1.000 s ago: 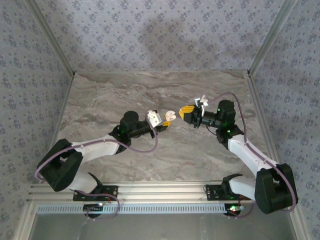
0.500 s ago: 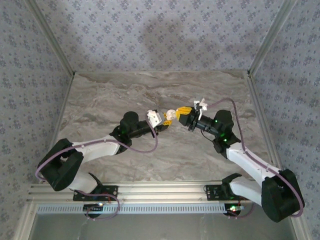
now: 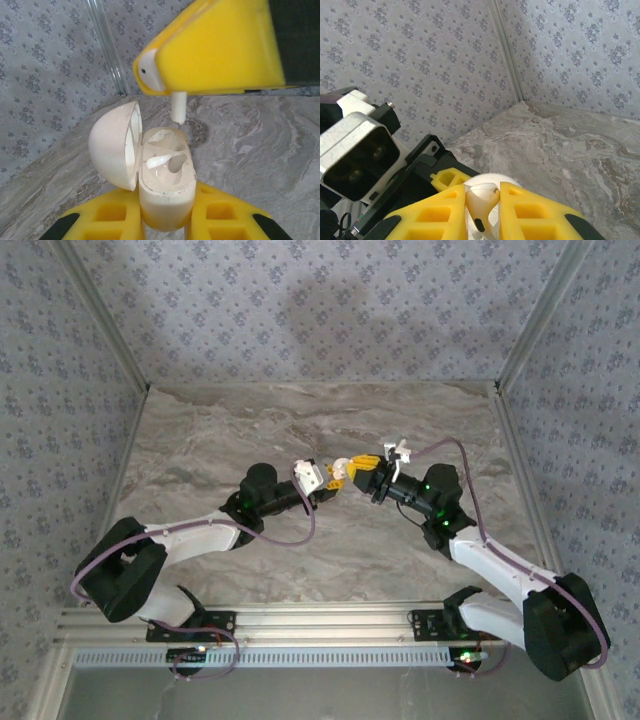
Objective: Insert the wireless bluetooth earbuds into the charging case
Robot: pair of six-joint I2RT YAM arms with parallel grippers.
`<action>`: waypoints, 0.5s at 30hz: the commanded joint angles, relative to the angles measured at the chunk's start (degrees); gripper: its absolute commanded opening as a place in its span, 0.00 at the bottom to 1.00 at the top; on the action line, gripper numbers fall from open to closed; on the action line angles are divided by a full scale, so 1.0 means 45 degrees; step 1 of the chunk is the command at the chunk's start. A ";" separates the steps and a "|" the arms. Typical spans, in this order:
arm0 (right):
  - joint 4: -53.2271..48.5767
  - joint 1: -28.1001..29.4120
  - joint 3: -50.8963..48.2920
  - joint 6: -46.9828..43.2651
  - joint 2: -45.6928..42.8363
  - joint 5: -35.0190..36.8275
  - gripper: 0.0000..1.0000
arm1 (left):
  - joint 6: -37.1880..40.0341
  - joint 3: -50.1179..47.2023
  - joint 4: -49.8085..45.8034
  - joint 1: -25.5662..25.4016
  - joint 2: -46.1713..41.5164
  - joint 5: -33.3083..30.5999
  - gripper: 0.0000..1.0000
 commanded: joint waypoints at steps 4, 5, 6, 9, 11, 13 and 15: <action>0.0564 0.0198 -0.0227 0.0288 0.0093 0.0435 0.19 | -0.0144 0.0173 0.0807 -0.0096 -0.0014 -0.0114 0.19; 0.0593 0.0219 -0.0245 0.0291 0.0106 0.0513 0.19 | -0.0144 0.0173 0.0818 -0.0097 -0.0009 -0.0109 0.19; 0.0642 0.0233 -0.0285 0.0331 0.0105 0.0568 0.19 | -0.0143 0.0154 0.0828 -0.0083 -0.0009 -0.0109 0.19; 0.0845 0.0278 -0.0295 0.0421 0.0200 0.0683 0.19 | -0.0163 0.0193 0.0847 -0.0094 -0.0013 -0.0071 0.19; 0.1007 0.0316 -0.0289 0.0487 0.0299 0.0775 0.19 | -0.0133 0.0208 0.0833 -0.0100 -0.0018 -0.0050 0.20; 0.1179 0.0351 -0.0273 0.0566 0.0385 0.0833 0.19 | -0.0115 0.0212 0.0809 -0.0101 -0.0014 -0.0050 0.20; 0.1324 0.0389 -0.0273 0.0629 0.0480 0.0897 0.19 | -0.0086 0.0212 0.0808 -0.0103 -0.0036 -0.0050 0.20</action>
